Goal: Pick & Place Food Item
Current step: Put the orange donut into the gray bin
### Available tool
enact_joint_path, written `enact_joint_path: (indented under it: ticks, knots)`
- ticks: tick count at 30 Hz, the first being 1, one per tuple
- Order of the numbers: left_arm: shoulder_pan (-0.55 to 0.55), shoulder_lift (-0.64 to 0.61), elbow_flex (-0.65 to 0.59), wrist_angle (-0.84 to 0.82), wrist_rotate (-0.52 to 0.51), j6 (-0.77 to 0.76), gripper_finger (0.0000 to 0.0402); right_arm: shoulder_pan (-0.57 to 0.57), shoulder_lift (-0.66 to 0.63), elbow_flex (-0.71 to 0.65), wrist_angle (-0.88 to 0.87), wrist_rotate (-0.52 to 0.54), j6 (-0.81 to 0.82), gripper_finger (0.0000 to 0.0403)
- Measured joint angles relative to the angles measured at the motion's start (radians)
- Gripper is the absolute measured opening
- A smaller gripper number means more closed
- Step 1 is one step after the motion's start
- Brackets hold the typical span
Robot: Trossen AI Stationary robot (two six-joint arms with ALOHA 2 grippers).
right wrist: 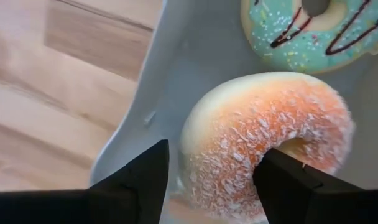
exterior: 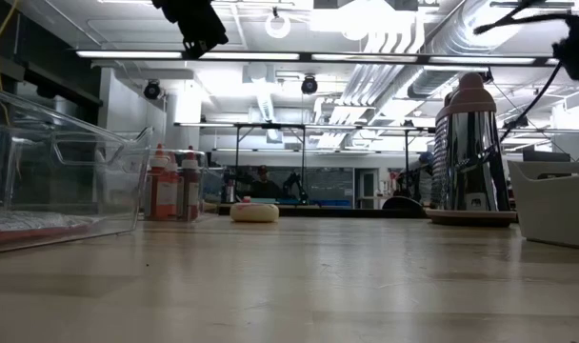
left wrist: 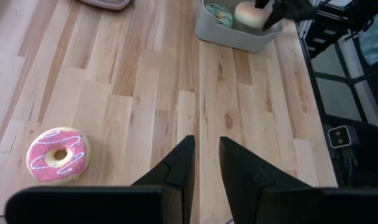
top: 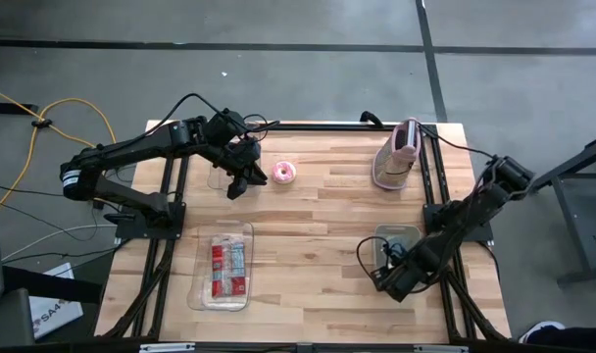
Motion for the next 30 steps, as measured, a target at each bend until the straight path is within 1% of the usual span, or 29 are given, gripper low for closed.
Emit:
enact_joint_path:
  ticks: [3,6,21,30]
  knots:
    - [0.000,0.000,0.000,0.000,0.000,0.000,0.0070,-0.006,-0.048,0.000,-0.011,0.005,0.004,0.0203]
    - [0.000,0.000,0.000,0.000,0.000,0.000,0.0070,-0.013,-0.069,0.000,-0.019,0.010,0.004,0.0203]
    - [0.000,0.000,0.000,0.000,0.000,0.000,0.0070,-0.013,-0.070,0.000,-0.033,0.000,-0.015,0.0203]
    - [0.000,0.000,0.000,0.000,0.000,0.000,0.0070,-0.013,-0.056,-0.009,-0.012,-0.003,-0.025,0.0231]
